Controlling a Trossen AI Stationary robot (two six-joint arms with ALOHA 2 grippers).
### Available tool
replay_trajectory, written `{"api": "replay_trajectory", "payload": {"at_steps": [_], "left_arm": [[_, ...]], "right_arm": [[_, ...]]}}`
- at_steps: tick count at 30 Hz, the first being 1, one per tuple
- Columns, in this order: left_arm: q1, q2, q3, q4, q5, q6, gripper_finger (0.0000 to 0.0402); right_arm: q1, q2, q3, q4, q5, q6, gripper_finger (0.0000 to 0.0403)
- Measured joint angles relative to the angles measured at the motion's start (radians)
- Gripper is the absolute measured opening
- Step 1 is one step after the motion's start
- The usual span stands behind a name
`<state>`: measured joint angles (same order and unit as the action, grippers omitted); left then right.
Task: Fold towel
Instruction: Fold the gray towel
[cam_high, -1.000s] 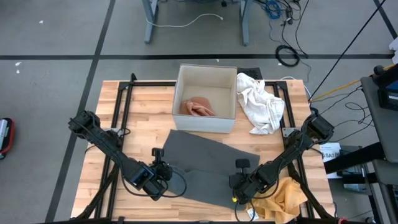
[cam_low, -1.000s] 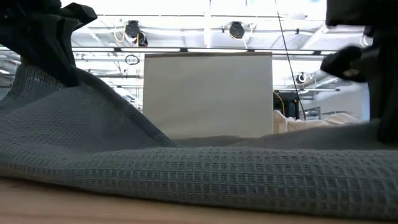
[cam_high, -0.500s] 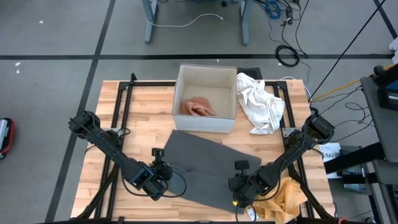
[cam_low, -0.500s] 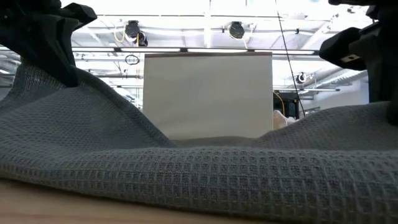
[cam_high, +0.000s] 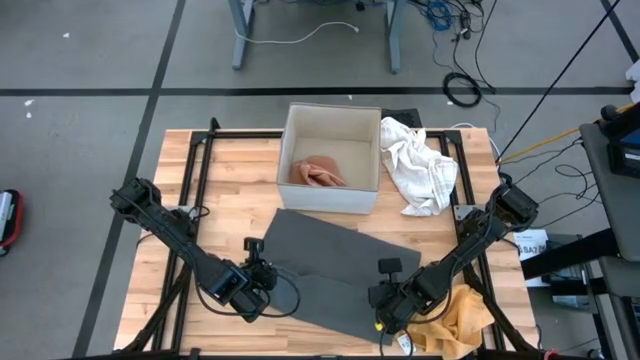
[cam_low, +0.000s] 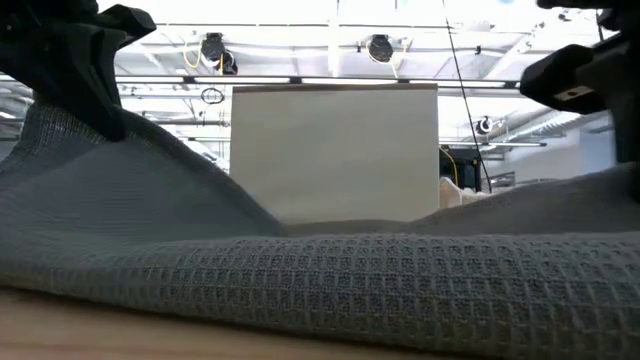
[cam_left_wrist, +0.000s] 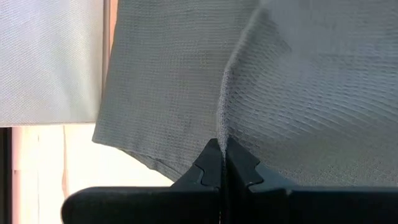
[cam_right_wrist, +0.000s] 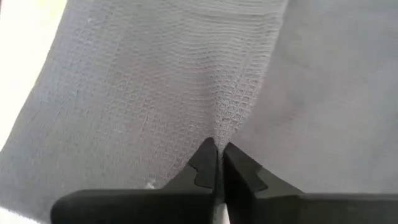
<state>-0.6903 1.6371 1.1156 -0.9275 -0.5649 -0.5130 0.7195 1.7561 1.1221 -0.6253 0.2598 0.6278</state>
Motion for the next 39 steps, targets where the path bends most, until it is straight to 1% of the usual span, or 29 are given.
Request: {"api": "replay_trajectory", "payload": {"at_steps": [2, 4, 7, 9, 13, 15, 17, 23, 28, 32, 35, 37, 39], "left_arm": [[0.000, 0.000, 0.000, -0.006, -0.008, 0.002, 0.0000], [0.000, 0.000, 0.000, -0.016, -0.025, 0.004, 0.0000], [0.001, 0.000, 0.000, -0.054, -0.066, 0.003, 0.0000], [0.011, 0.000, 0.000, -0.074, -0.105, -0.002, 0.0000], [0.056, -0.001, 0.000, -0.092, -0.192, -0.004, 0.0000], [0.086, -0.001, 0.000, -0.098, -0.229, 0.008, 0.0000], [0.125, -0.001, 0.000, -0.098, -0.239, 0.026, 0.0000], [0.226, -0.002, 0.000, -0.103, -0.216, 0.093, 0.0000], [0.286, -0.002, 0.000, -0.055, -0.136, 0.175, 0.0000], [0.320, -0.002, 0.000, 0.001, -0.107, 0.224, 0.0000], [0.350, -0.002, 0.000, 0.017, -0.054, 0.239, 0.0003], [0.368, -0.002, 0.000, 0.027, -0.020, 0.262, 0.0013], [0.379, -0.002, 0.000, 0.040, -0.007, 0.288, 0.0029]], "right_arm": [[0.013, 0.000, 0.016, -0.047, -0.008, 0.024, 0.0005], [0.027, 0.000, 0.049, -0.133, -0.012, 0.047, 0.0003], [0.047, 0.000, 0.126, -0.316, 0.009, 0.093, 0.0003], [0.056, 0.000, 0.184, -0.449, 0.043, 0.124, 0.0002], [0.061, 0.000, 0.262, -0.690, 0.090, 0.186, 0.0001], [0.052, -0.002, 0.276, -0.772, 0.096, 0.199, 0.0001], [0.037, -0.002, 0.275, -0.825, 0.098, 0.199, 0.0001], [-0.022, -0.001, 0.275, -0.845, 0.148, 0.155, 0.0000], [-0.062, -0.001, 0.258, -0.844, 0.151, 0.128, 0.0000], [-0.082, -0.001, 0.207, -0.823, 0.136, 0.115, 0.0005], [-0.097, -0.001, 0.156, -0.770, 0.117, 0.103, 0.0007], [-0.103, -0.001, 0.119, -0.721, 0.100, 0.091, 0.0008], [-0.105, 0.000, 0.084, -0.685, 0.101, 0.090, 0.0013]]}}
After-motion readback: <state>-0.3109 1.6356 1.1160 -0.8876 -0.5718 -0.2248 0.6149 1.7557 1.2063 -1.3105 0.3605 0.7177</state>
